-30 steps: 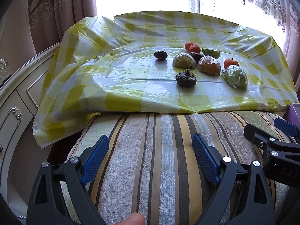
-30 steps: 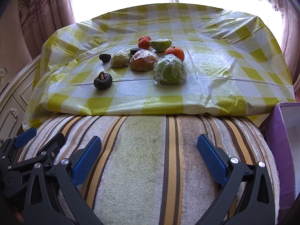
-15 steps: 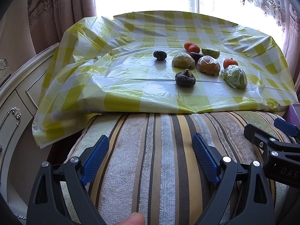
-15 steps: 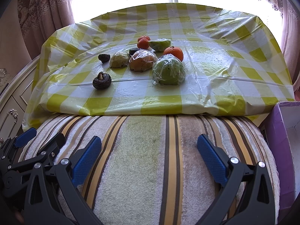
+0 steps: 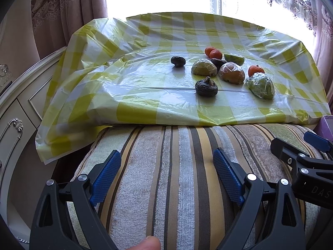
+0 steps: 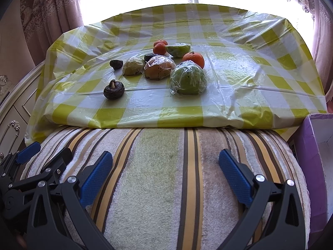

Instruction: Organize fruits

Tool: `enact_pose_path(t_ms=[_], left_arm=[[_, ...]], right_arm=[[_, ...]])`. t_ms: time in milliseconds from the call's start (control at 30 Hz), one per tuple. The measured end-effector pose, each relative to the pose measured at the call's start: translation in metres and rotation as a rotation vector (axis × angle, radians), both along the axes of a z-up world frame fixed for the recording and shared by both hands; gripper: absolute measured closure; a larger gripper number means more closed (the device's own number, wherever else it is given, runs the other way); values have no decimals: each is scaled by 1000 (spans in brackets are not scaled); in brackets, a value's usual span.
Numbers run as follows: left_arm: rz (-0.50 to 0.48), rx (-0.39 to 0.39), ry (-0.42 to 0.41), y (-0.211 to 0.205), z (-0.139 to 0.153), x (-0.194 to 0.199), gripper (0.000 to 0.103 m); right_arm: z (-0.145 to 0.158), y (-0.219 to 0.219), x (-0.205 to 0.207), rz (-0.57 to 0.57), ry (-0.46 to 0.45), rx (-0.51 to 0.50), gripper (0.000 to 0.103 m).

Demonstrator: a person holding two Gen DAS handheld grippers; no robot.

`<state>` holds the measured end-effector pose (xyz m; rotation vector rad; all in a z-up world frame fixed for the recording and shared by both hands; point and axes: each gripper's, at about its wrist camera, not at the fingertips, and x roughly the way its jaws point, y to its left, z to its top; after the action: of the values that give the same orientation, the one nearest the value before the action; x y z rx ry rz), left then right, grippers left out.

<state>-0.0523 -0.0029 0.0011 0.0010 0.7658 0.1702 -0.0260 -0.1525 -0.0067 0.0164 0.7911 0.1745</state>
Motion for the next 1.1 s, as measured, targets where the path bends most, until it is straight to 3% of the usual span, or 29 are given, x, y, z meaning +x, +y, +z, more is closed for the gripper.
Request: enact_pose_path(t_ms=[1100], left_arm=[[-3,5,-5,-1,1,-1,16]], right_arm=[[0,0,0,-3,-1,3,1]])
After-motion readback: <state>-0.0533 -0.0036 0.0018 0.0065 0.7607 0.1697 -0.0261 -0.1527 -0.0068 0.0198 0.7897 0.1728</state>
